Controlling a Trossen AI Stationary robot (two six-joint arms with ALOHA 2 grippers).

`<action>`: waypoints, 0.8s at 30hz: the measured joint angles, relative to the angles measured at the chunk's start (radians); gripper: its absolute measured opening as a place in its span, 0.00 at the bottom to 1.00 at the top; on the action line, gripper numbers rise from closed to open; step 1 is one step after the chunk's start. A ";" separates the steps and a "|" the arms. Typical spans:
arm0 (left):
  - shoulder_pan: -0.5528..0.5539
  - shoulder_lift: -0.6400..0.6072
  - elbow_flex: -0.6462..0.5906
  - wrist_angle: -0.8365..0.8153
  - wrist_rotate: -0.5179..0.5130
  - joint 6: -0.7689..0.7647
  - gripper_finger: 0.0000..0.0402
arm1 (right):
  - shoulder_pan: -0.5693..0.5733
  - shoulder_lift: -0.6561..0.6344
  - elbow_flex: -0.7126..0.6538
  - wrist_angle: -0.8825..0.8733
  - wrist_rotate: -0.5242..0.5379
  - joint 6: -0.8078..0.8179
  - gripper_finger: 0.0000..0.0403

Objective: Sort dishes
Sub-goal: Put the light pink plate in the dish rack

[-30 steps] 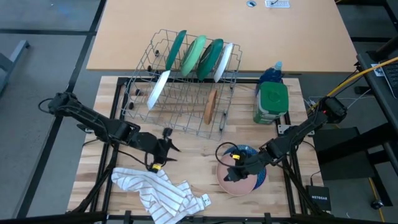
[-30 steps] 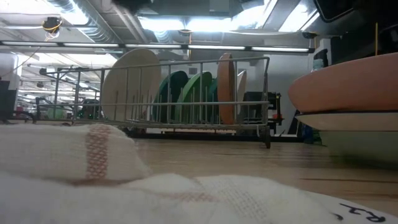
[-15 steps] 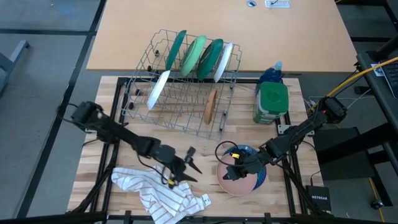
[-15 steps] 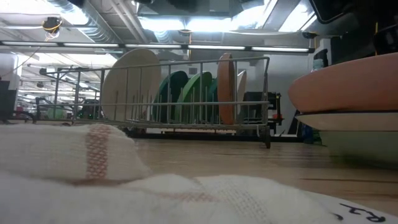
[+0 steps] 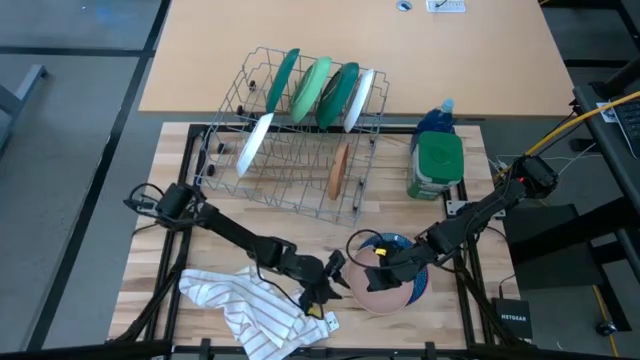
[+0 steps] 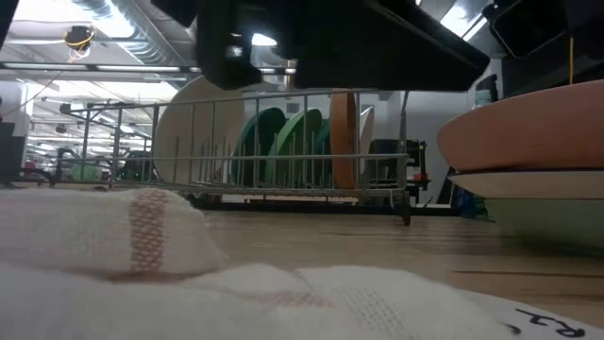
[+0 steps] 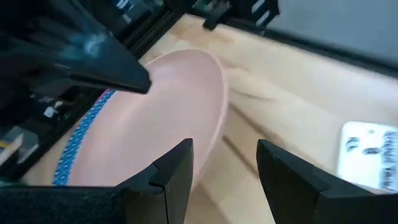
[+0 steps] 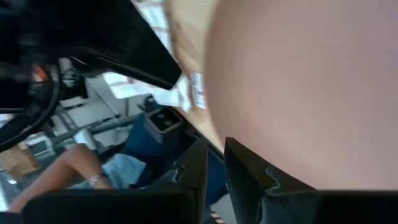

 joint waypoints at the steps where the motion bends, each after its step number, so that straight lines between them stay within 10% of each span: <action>1: 0.001 0.004 0.017 -0.018 -0.013 0.018 0.41 | 0.000 0.000 0.000 -0.010 -0.004 0.001 0.14; 24: 0.033 0.039 0.037 -0.039 -0.040 0.256 0.41 | 0.000 -0.001 0.000 -0.035 -0.008 0.001 0.14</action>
